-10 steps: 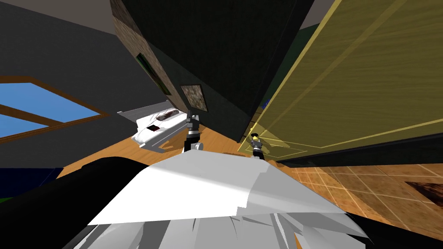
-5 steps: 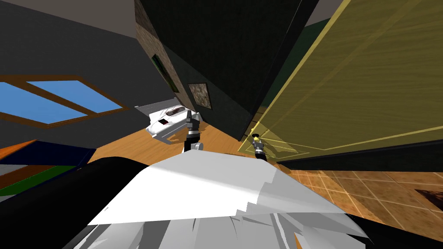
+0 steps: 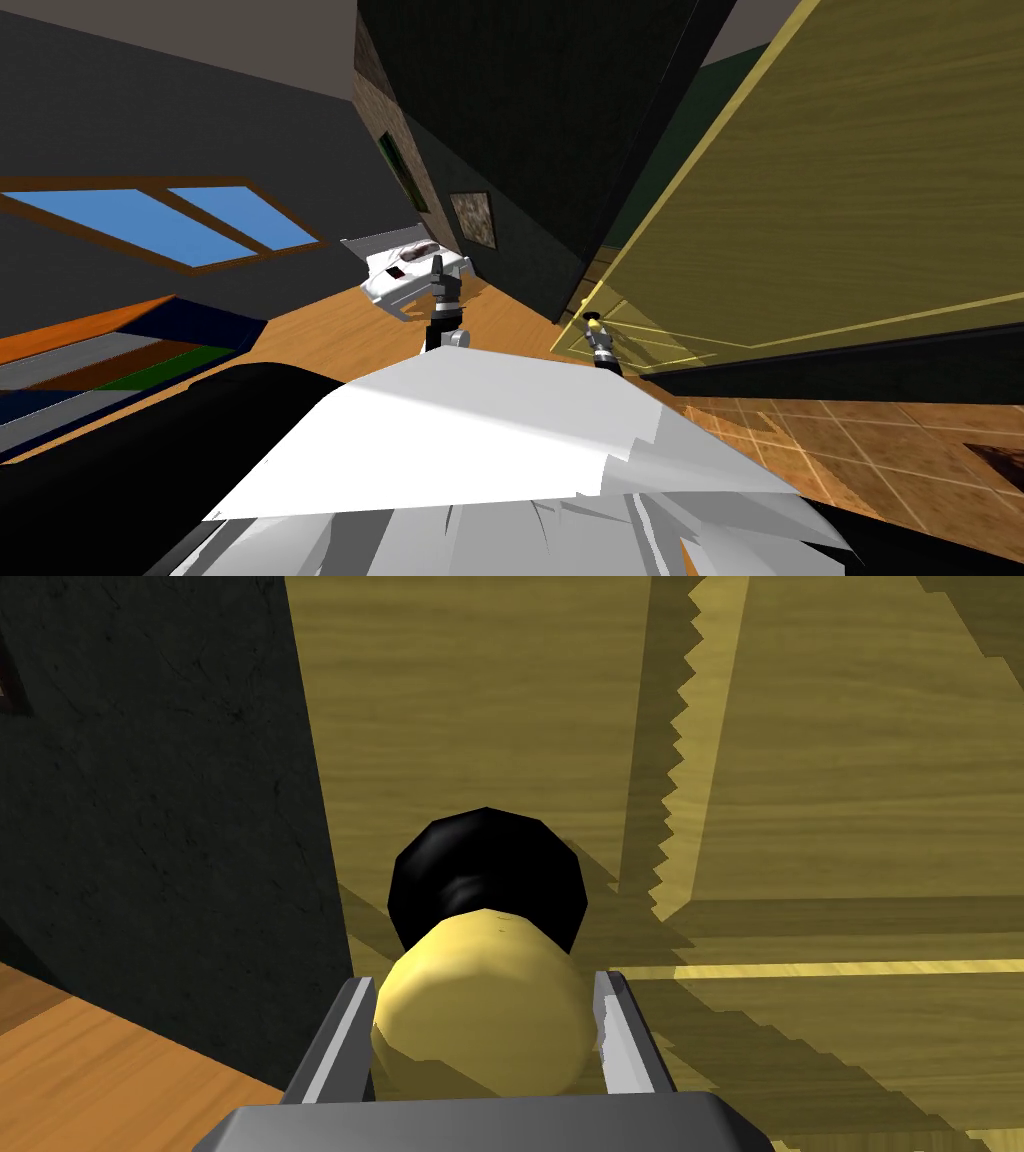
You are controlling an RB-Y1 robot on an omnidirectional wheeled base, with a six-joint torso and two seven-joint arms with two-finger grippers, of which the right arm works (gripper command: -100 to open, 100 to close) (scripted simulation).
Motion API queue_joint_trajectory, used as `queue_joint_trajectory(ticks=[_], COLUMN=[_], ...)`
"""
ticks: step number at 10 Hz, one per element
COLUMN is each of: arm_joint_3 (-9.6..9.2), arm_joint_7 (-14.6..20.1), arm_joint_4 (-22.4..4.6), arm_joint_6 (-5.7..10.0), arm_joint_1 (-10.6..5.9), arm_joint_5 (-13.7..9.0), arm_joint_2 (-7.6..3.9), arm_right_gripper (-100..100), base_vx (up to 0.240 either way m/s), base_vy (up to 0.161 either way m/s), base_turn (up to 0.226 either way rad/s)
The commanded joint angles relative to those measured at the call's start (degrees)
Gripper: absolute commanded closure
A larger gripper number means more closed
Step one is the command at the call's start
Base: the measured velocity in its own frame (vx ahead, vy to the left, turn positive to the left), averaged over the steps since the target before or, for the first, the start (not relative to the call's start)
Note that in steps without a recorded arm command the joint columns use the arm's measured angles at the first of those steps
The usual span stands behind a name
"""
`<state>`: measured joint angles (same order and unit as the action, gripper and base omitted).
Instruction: Pull the door open
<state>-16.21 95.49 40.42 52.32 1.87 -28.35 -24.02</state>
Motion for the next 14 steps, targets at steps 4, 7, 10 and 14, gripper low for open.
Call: queue_joint_trajectory(ticks=[4, 7, 10, 14], arm_joint_3=[-2.63, -4.46, -6.26, -7.53], arm_joint_7=[3.47, 5.63, 7.77, 9.08], arm_joint_4=[0.30, 0.40, 0.49, -1.25], arm_joint_6=[2.26, 4.62, 6.95, 9.21], arm_joint_1=[1.56, 2.89, 4.21, 4.60], arm_joint_5=[1.22, 2.20, 3.17, 3.80], arm_joint_2=[-2.33, -4.05, -5.75, -6.32], arm_right_gripper=[100, 100, 100, 100], base_vx=[-0.130, -0.242, -0.209, -0.157], base_vy=[-0.044, -0.072, -0.060, -0.054], base_turn=[0.116, 0.126, 0.073, 0.114])
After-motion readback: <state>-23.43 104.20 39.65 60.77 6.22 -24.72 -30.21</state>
